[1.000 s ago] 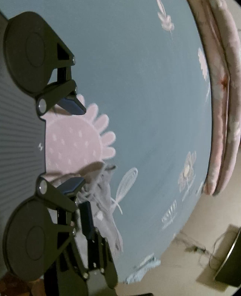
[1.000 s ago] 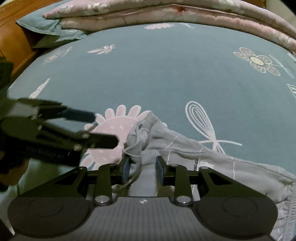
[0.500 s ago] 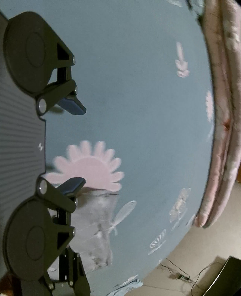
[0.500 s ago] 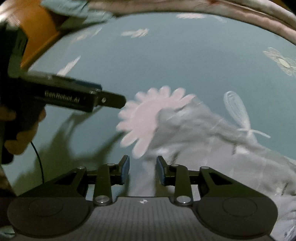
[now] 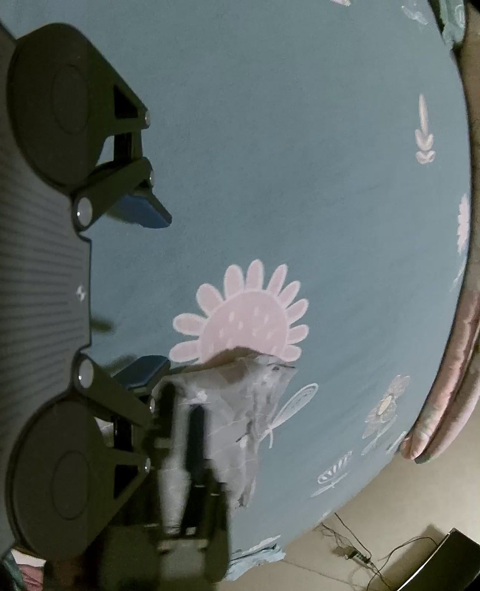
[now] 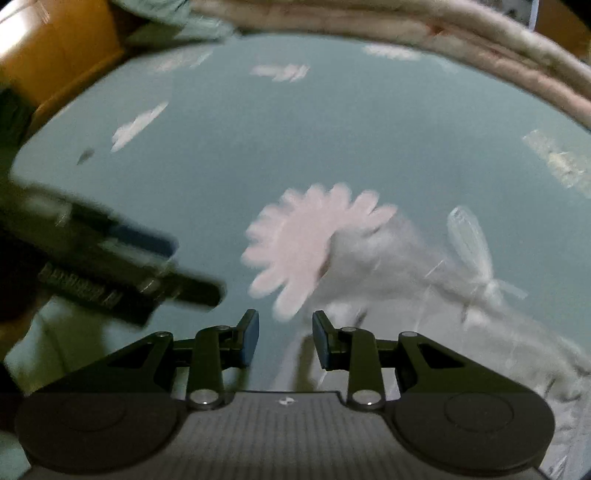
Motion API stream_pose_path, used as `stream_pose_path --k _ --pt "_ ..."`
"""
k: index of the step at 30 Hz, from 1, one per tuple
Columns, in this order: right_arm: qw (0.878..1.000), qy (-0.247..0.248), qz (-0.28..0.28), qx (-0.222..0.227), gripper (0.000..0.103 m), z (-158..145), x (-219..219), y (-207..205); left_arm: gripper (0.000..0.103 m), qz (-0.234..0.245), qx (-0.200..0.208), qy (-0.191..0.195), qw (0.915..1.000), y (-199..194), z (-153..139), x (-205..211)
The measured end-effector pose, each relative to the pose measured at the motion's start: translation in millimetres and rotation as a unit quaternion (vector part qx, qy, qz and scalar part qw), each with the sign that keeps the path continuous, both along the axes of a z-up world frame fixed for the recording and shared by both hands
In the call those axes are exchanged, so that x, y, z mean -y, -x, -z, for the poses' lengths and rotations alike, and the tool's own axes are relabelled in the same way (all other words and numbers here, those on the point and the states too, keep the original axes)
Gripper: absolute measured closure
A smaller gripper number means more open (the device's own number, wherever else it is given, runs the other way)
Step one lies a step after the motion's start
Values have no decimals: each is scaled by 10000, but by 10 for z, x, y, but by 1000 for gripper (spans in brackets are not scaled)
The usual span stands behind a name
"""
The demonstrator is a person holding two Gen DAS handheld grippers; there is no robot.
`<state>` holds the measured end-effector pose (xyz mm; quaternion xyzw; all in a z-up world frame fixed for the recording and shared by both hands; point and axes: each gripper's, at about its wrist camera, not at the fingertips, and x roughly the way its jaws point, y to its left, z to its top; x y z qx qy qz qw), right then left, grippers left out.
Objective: Fold clothes
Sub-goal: 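Fold the held edge over onto the garment with the right gripper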
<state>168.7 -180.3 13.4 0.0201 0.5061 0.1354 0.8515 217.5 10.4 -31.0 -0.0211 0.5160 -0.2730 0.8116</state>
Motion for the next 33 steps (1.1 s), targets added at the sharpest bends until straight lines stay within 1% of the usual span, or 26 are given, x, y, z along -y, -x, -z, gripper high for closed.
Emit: stream_pose_path --k 1,3,5,6,7,8,9,11,15,17,18,19,20,21,24,28,30,31,32,33 --pt "9998 -5 160 96 67 5 41 -52 24 -32 18 11 10000 5 -12 -25" --pt "9993 -184 290 152 66 77 90 -187 23 -100 37 24 9999 15 -27 -73" --pt "9988 -405 261 -33 64 243 59 -348 23 -173 7 10 9998 29 -18 -114" --pt "9983 -522 250 -98 60 313 30 -413 23 -206 2 0 9998 40 -18 -136" --pt "9981 -576 221 -64 46 308 10 -429 23 -239 0 -8 9997 53 -19 -159" --pt "9978 -629 193 -30 41 303 -9 -444 23 -273 -1 -21 9996 65 -21 -183" --pt "9976 -665 170 4 41 293 -26 -454 23 -301 11 -45 9995 76 -26 -207" --pt "9980 -594 198 45 46 209 1 -403 23 -336 56 -96 9994 95 -39 -247" --pt "9986 -398 332 -109 46 77 130 -199 23 -272 95 -146 9995 103 -37 -266" --pt "9993 -82 281 -235 54 65 130 -76 23 -181 85 -121 9997 110 -29 -245" --pt "9993 59 249 -289 55 59 117 -7 23 -115 75 -76 9999 116 -27 -229" --pt "9990 159 222 -360 58 55 98 63 23 -56 67 -36 10000 122 -25 -212" --pt "9986 215 182 -446 63 55 71 123 23 -10 59 -15 10000 124 -23 -195" --pt "9982 235 142 -535 65 65 27 176 23 31 53 -11 10000 123 -22 -179" --pt "9973 298 39 -675 66 85 -121 306 23 151 72 37 9999 117 -30 -146" --pt "9959 625 -35 -652 66 88 -322 432 23 275 -80 335 9990 91 -43 -132" --pt "9942 779 24 -738 66 134 -363 438 23 342 -162 471 9982 80 -47 -116" --pt "9935 855 35 -755 68 157 -380 441 23 380 -188 520 9977 79 -51 -104" --pt "9928 951 52 -727 78 164 -395 461 23 418 -197 561 9974 83 -58 -90" --pt "9917 1084 66 -687 82 164 -408 470 21 446 -216 618 9969 84 -62 -78"
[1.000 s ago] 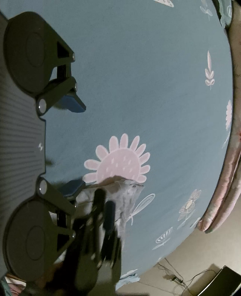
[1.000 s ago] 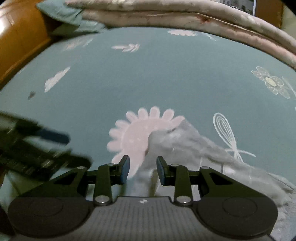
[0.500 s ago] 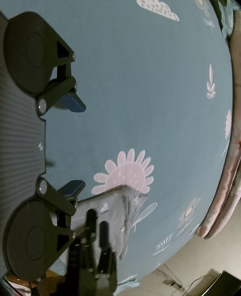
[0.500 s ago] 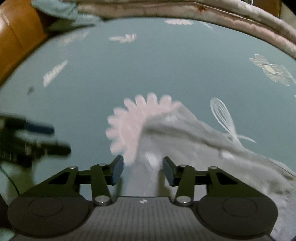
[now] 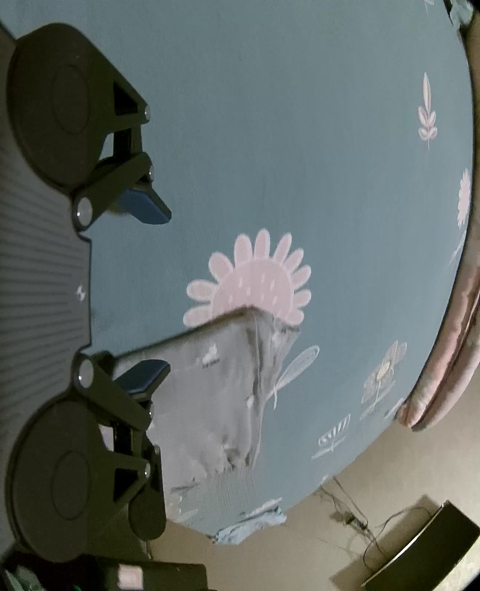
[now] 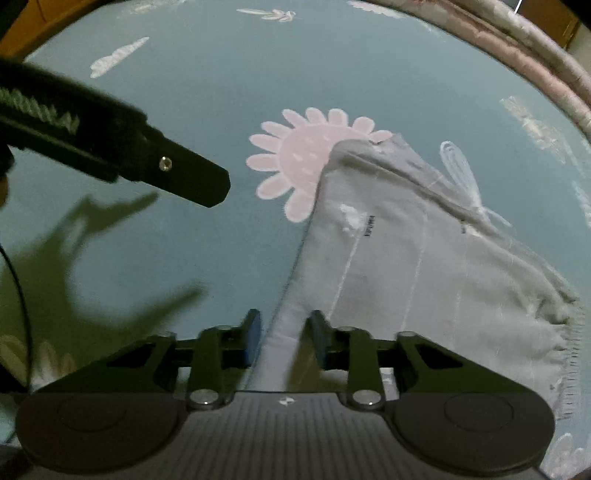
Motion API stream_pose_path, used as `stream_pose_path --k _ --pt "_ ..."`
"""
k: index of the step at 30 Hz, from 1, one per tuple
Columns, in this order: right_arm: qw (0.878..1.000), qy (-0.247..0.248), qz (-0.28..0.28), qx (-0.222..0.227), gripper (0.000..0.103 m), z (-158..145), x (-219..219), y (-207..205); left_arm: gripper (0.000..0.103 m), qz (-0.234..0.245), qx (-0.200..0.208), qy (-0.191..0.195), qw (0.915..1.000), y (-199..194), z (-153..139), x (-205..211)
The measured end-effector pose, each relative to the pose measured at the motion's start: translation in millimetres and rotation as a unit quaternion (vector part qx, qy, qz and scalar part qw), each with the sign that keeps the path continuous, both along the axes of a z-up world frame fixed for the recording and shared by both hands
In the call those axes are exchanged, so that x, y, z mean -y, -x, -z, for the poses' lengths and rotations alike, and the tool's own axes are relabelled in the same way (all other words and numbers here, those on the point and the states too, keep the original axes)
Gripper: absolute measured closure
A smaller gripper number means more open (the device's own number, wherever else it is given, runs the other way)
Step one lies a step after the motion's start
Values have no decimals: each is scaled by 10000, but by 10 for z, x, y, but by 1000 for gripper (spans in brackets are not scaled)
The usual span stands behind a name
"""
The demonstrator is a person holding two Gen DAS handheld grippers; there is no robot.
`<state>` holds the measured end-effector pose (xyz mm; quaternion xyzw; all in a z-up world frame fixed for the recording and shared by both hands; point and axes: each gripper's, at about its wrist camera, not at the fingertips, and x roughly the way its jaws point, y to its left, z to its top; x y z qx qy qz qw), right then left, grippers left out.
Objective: Fold clothes
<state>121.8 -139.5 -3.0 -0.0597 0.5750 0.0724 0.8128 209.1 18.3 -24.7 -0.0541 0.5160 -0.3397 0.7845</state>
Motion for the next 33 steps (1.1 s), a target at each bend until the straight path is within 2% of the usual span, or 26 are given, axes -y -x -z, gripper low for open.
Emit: stream_pose_path --k 1,2,5,8,11,19,24,28,30,31,33 --pt "10000 58 -10 16 84 -11 -2 5 19 22 -37 67 10000 -1 -2 10" --pt "10000 63 -5 33 92 -25 4 17 15 37 -129 176 9998 -8 3 16" --pt "9999 15 64 120 94 -100 58 49 15 36 -712 734 9948 -63 71 17" --pt "9995 -183 169 196 95 -198 144 56 15 -13 -1280 1325 9829 -131 175 45" --pt "9989 -307 246 259 95 -277 237 59 15 -54 -1772 1832 9670 -196 303 132" --pt "9949 -816 478 364 95 -370 526 57 17 -292 -2776 2120 9366 -285 660 451" --pt "9925 -1038 513 401 95 -352 613 35 17 -398 -2796 1820 9419 -296 777 708" --pt "9913 -1136 504 436 95 -334 669 23 18 -425 -2895 1969 9358 -318 838 851" --pt "9908 -1193 480 415 95 -310 695 6 20 -440 -2880 1999 9355 -319 854 935" --pt "9907 -1210 459 414 95 -304 700 1 22 -450 -2861 1996 9361 -321 854 968" --pt "9908 -1221 424 412 95 -292 707 -8 39 -488 -2795 1898 9399 -319 845 1006"
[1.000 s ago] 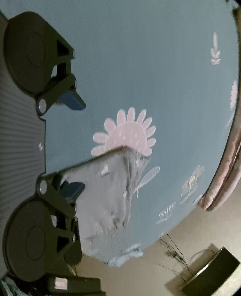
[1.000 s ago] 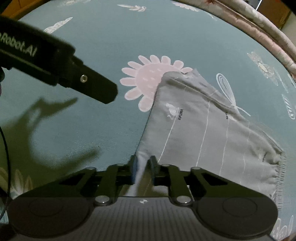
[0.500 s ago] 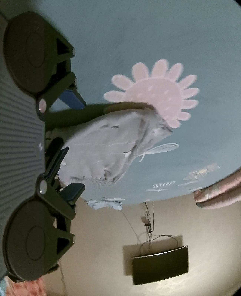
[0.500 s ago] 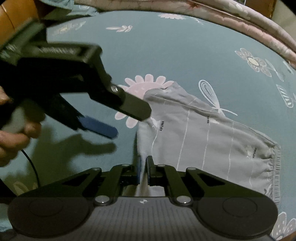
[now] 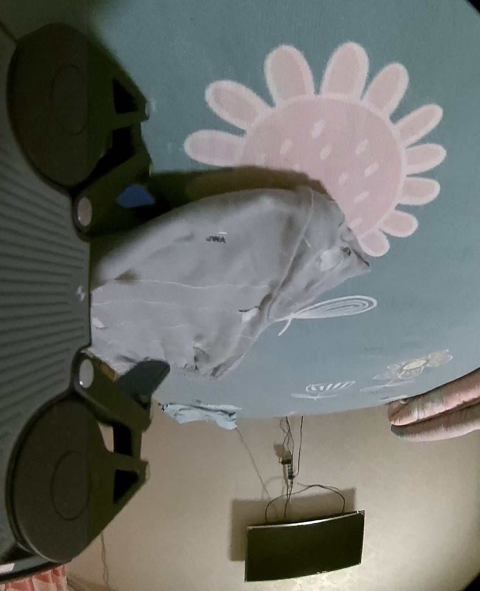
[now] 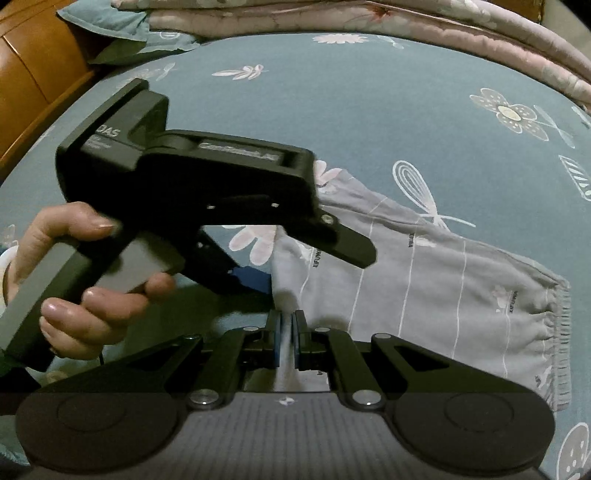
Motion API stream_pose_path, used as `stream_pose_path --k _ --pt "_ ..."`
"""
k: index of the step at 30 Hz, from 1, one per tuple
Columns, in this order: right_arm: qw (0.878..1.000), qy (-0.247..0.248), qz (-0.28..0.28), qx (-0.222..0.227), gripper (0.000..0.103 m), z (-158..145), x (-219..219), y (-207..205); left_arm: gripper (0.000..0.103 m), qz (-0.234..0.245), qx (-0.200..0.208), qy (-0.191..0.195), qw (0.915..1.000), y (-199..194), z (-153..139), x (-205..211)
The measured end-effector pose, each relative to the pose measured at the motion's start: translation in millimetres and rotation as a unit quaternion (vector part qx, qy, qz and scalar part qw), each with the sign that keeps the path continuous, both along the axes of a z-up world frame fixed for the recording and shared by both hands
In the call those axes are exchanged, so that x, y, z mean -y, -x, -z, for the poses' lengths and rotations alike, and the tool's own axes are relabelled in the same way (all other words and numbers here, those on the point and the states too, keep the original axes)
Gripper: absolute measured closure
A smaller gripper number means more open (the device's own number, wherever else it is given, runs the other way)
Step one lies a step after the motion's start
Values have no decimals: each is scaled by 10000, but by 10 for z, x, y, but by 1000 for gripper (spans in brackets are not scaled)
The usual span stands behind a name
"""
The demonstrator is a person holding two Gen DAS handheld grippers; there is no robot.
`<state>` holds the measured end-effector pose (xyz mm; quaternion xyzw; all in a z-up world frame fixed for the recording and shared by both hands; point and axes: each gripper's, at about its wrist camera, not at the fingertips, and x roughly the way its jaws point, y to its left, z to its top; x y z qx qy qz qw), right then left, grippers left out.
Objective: Fold clothes
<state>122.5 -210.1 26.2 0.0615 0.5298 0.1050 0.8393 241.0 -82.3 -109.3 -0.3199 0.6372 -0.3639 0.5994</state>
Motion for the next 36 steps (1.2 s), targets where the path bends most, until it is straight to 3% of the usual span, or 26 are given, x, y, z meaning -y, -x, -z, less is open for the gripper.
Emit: stream_pose_path --k 3,6,9,13,14,18,21,23,24,26,27,29,32,36 --pt "10000 -31 -44 -11 94 17 10 -9 70 41 155 -300 9994 18 -3 28" --pt "9999 -112 -57 13 82 47 48 -21 84 43 201 -419 9989 14 5 13" --pt "9998 -165 -18 115 67 50 142 -15 85 26 176 -438 9989 8 22 -4" --pt "9985 -180 435 269 28 -12 449 58 84 97 268 -521 9982 2 4 -6" --pt "9978 -157 584 277 25 -8 561 68 84 108 269 -527 9982 -3 2 -1" --pt "9905 226 1317 318 25 31 1131 94 79 155 268 -510 9982 -22 3 -45" --pt "9838 201 1702 522 22 68 1609 162 79 200 313 -516 9980 -21 1 -60" --pt "9810 -250 1795 695 5 188 1928 227 79 265 405 -545 9973 -14 -13 -57" --pt "9782 -470 1864 781 5 249 2059 256 79 306 472 -565 9968 -7 -26 -54" --pt "9731 -484 2090 846 5 373 2255 279 79 362 648 -603 9954 26 -59 -44" --pt "9717 -434 2222 671 5 453 2345 254 79 402 749 -622 9944 42 -75 -37" --pt "9680 -909 2310 373 10 627 2551 238 79 498 922 -661 9923 63 -106 -22" --pt "9577 -1768 2265 173 13 857 2767 233 78 491 857 -669 9929 45 -113 -31" --pt "9550 -2146 2041 188 13 1041 2885 201 78 472 732 -691 9938 18 -116 -46"
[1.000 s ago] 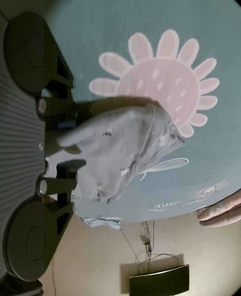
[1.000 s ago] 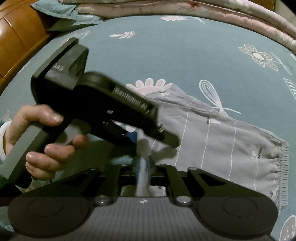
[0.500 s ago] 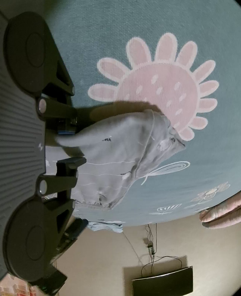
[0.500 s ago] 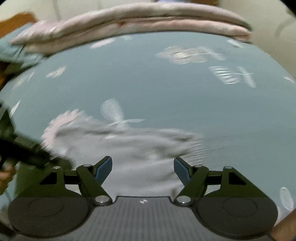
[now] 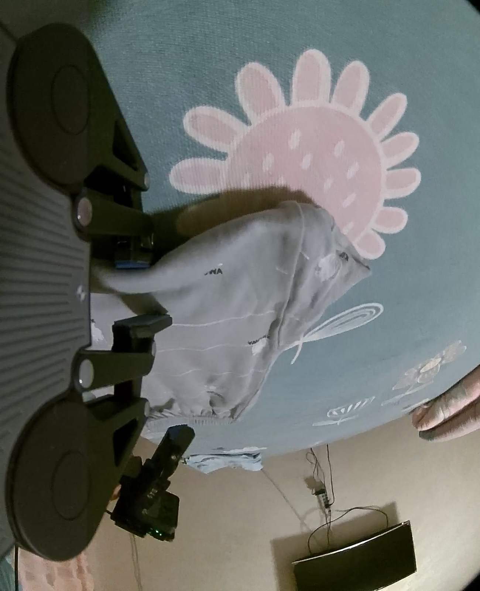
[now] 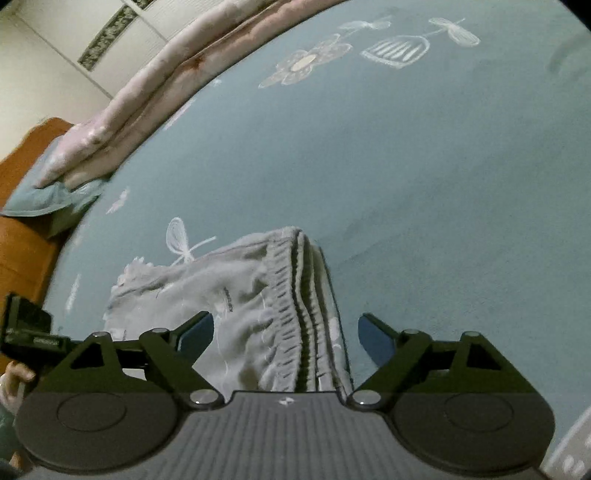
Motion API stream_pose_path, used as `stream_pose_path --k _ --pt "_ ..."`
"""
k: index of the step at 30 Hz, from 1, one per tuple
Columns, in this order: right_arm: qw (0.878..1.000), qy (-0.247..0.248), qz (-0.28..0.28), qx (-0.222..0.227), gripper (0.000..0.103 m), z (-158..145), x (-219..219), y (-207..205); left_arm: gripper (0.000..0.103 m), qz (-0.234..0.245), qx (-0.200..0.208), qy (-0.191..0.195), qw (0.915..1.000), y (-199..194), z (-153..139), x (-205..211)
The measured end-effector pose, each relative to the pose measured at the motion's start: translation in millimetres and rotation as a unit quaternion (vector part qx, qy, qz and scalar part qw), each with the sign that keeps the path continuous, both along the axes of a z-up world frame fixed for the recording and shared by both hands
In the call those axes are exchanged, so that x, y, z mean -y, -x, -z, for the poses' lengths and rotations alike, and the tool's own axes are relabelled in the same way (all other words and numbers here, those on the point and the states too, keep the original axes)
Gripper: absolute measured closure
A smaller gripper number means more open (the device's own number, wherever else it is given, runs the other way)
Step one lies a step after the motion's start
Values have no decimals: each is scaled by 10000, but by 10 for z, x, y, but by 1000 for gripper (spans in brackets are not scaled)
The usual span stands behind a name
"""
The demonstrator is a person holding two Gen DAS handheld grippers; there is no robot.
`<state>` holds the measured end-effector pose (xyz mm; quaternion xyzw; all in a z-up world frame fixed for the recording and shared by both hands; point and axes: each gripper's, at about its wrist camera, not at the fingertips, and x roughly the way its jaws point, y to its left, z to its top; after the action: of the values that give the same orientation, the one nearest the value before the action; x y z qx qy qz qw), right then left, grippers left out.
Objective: Fold clothes
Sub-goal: 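Grasp the ribbed band with the right gripper while the left gripper holds the garment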
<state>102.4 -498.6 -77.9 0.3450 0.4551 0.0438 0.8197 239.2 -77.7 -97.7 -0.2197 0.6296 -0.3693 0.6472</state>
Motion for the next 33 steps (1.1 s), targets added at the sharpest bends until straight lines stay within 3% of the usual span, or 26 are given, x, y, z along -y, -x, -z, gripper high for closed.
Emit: stream_pose_path --k 5,12,15,19,22,26,29,33 --pt "9947 -977 -210 230 13 131 184 14 78 45 -29 -83 10000 -22 -14 23" --pt "9920 -1136 -456 307 12 160 223 -177 78 30 -45 -166 9998 -23 -29 46" --pt "9913 -1125 -642 242 5 145 188 -295 78 9 -69 -181 9998 -24 -29 43" --pt "9889 -1156 -931 40 5 119 131 -170 78 2 -60 -194 9998 -16 -30 45" --pt "9860 -1403 -894 101 4 154 153 -140 78 -2 -108 -177 9998 -26 -18 46" --pt "9794 -1837 -828 151 2 268 229 -391 78 55 -120 -149 9998 -42 -10 40" --pt "9751 -2027 -894 -45 5 297 270 -537 78 52 -139 -111 9998 -43 -4 24" --pt "9685 -2257 -942 -461 8 315 308 -397 78 50 -167 -71 9998 -47 7 12"
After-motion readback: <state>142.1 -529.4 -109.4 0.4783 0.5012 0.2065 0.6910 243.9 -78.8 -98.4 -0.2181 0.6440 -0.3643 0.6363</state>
